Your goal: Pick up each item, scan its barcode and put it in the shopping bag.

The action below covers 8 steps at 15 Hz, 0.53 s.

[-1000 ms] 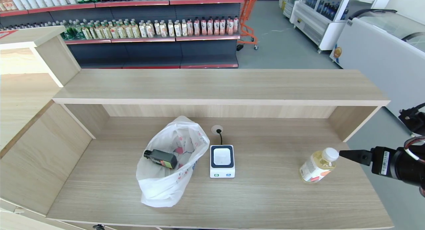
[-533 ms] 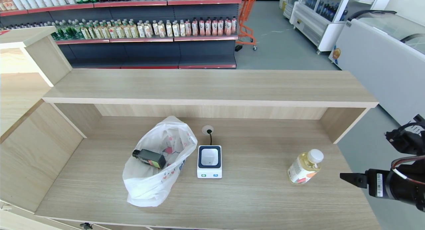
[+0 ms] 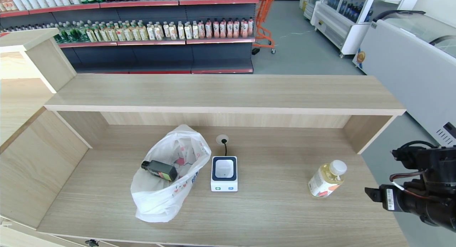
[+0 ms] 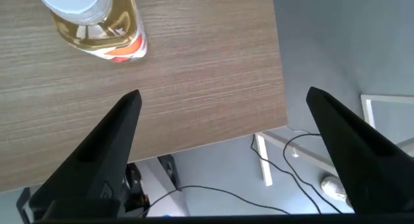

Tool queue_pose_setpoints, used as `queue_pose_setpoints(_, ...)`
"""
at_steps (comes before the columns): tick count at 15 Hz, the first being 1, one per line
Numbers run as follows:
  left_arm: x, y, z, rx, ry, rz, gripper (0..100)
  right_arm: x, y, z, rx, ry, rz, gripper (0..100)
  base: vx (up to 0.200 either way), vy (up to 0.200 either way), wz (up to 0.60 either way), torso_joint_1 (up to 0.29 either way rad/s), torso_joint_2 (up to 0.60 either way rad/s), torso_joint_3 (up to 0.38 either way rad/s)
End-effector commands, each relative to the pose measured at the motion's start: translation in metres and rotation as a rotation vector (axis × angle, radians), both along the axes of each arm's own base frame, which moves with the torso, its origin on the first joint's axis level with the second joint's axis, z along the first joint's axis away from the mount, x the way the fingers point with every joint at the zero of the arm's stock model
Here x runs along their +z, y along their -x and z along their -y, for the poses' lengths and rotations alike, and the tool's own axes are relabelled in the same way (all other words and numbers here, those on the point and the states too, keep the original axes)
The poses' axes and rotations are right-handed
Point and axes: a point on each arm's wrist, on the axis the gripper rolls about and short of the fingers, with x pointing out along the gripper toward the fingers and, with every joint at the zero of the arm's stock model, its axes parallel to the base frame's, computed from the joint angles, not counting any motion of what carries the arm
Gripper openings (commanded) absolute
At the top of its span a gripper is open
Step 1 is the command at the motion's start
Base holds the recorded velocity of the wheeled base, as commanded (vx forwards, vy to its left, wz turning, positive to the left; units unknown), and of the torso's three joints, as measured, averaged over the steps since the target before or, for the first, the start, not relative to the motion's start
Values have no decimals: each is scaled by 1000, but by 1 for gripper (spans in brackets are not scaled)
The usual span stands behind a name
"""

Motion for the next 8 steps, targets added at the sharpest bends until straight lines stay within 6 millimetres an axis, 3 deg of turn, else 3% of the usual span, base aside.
queue_pose_setpoints(1, 0, 0, 0, 2, 0, 0, 100, -39, -16, -6, 53, -78, -70, 100, 0, 0, 0, 0, 0, 0)
queue_pose_setpoints(8, 0, 0, 0, 1, 0, 0, 100, -82, -58, -22, 146, -123, -24, 100, 0, 0, 0, 0, 0, 0)
